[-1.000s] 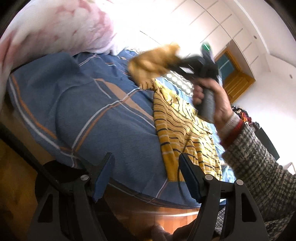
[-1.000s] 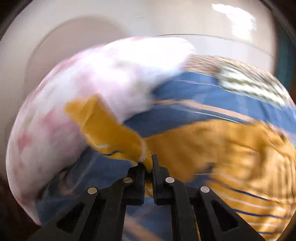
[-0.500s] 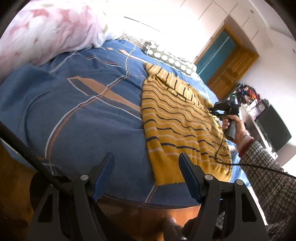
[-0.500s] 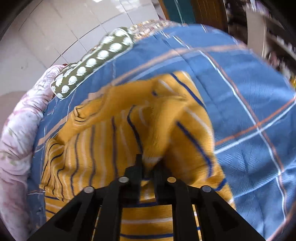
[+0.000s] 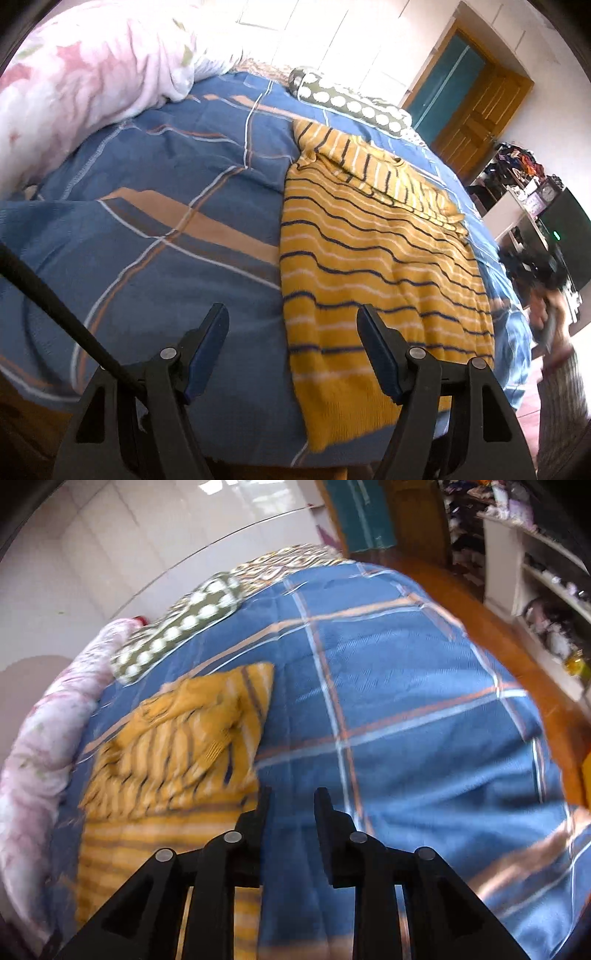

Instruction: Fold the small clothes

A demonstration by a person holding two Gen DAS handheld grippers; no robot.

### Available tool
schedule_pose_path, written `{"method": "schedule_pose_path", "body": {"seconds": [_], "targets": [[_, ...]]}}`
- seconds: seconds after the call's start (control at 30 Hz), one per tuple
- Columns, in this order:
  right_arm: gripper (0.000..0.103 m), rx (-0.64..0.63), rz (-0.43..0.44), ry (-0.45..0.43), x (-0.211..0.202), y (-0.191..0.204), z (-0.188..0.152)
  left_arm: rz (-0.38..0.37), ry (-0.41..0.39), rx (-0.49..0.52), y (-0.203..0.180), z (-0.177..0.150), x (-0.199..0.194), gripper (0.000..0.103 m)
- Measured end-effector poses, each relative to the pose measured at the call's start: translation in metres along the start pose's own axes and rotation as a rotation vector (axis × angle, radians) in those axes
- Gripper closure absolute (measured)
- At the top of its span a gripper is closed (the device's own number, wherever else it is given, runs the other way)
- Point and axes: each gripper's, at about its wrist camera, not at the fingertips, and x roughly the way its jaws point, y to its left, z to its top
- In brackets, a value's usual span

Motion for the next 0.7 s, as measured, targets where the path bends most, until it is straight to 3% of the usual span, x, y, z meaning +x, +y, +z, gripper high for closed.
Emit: {"method": "schedule_pose_path", "body": {"seconds": [0.13,0.23,0.3,0.43,0.53,0.7], "targets": [[0.066,-0.078,0.107,0.098,-0.015,0.003,-0.052,-0.033,0.072,-0.043,0.006,0.010,0.029,0.032],[0.061,-0.143,0.081,0.106,-0.037,-0.003,-0.087,-0.078,0.132,-0.078,0.012,0.024,0.049,0.032],[0.056,-0.132,0.110,0.093,-0.051,-0.013,-0.104,-0.099,0.139,-0.099,0.014,0.036,0.060,0.032],[0.053,-0.040,0.187,0.078,-0.049,-0.024,-0.119,-0.135,0.153,-0.142,0.017,0.063,0.089,0.032],[0.053,0.002,0.236,0.080,-0.031,-0.018,-0.120,-0.160,0.209,-0.188,0.020,0.074,0.116,0.033],[0.053,-0.012,0.221,0.107,0.004,0.007,-0.120,-0.201,0.215,-0.166,0.016,0.075,0.121,0.033]]}}
